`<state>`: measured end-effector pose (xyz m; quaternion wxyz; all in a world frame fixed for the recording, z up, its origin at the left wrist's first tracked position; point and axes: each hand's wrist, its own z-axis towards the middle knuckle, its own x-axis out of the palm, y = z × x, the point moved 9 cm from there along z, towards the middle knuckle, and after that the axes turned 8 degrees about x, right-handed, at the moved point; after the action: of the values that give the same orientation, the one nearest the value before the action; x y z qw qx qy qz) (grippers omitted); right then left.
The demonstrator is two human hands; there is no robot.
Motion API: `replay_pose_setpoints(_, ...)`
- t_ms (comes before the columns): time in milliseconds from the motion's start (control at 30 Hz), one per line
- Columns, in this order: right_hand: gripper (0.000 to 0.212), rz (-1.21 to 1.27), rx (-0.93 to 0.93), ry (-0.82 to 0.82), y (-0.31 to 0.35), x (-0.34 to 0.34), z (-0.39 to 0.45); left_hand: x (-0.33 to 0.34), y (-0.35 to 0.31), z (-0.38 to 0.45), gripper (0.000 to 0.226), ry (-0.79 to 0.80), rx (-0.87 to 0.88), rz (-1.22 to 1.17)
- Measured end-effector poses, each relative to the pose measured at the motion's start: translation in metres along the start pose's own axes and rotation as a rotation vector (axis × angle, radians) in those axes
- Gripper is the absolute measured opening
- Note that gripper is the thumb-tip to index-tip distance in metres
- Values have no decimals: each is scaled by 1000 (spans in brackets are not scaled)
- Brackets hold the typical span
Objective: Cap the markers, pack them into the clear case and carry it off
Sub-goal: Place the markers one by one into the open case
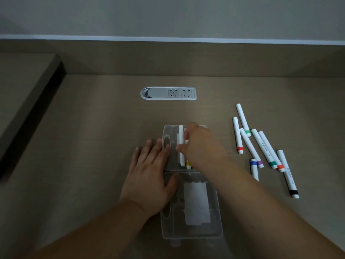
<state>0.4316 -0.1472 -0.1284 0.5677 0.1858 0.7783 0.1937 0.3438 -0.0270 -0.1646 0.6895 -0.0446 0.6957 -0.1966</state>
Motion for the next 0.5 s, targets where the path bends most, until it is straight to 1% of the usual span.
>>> replay_pose_setpoints(133,21,-25,49,29,-4,5,2,-1,1,0,76,3,-2,-2)
replay_pose_setpoints(200,22,-25,86,66,-7,8,5,-1,0,0,75,1,0,-2)
replay_pose_setpoints(333,30,-55,115,101,-9,11,6,0,0,0,74,3,2,6)
replay_pose_setpoints(500,45,-19,58,77,-5,7,6,1,1,0,73,1,2,6)
